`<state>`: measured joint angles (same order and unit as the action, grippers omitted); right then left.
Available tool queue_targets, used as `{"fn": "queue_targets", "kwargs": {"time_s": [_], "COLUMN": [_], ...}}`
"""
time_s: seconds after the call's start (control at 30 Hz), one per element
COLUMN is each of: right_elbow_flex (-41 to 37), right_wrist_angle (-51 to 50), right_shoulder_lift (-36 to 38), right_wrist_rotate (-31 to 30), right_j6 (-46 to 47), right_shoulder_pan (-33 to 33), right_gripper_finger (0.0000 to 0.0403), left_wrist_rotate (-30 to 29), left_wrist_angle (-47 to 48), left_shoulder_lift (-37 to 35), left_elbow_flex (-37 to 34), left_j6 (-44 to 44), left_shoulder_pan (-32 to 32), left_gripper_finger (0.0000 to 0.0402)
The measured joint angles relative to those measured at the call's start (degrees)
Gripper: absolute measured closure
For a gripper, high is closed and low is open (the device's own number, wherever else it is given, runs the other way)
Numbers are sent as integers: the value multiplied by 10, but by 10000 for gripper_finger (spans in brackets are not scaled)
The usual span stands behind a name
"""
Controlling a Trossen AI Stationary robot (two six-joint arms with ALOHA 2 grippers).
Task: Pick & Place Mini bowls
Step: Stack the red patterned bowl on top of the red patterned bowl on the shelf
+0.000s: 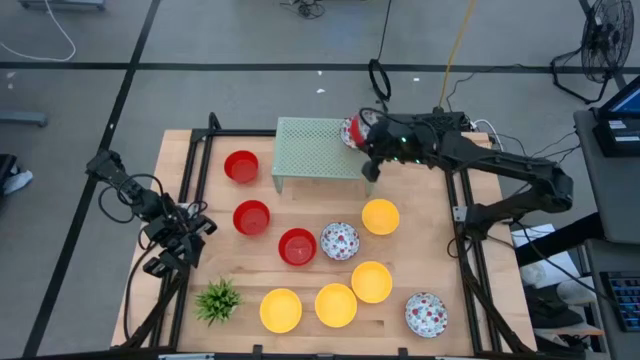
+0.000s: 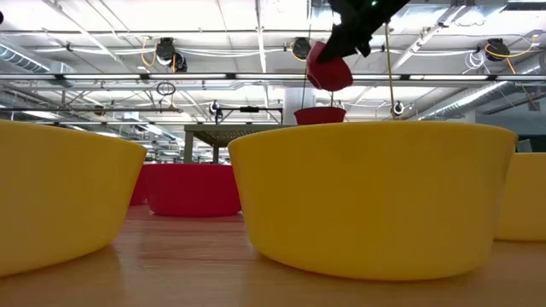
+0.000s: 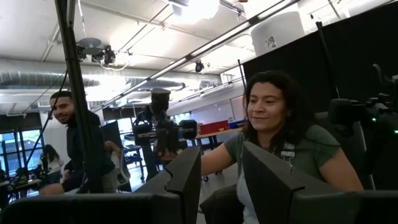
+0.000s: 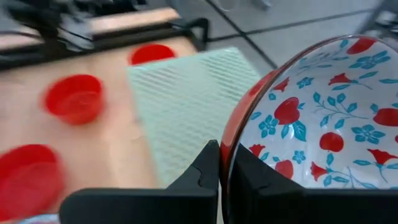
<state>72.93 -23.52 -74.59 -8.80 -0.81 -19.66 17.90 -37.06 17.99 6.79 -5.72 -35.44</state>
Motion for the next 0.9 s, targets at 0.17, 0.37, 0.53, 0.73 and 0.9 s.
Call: {"fn": "queue_targets", "kwargs": {"time_s": [0.17, 0.37, 0.53, 0.73, 0.9], "right_elbow_flex": [21, 21, 21, 21, 21], "right_wrist_angle": [3, -13, -13, -12, 4], "right_shoulder_lift": [-37, -67, -90, -101, -100], "right_wrist_rotate": [-4, -4, -1, -4, -4], "right_j6": [-19, -22, -36, -45, -46], "right_shoulder_pan": [-32, -50, -51, -51, -51], "right_gripper_finger": [397, 395, 395, 395, 394], "left_wrist_rotate": [0, 0, 0, 0, 0], "left_wrist_angle": [0, 0, 0, 0, 0], "left_shoulder_lift": [0, 0, 0, 0, 0], "left_elbow_flex": [0, 0, 0, 0, 0], "left_j6": [0, 0, 0, 0, 0], "left_shoulder_pan": [0, 0, 0, 0, 0], "left_gripper_finger": [279, 279, 279, 279, 279]}}
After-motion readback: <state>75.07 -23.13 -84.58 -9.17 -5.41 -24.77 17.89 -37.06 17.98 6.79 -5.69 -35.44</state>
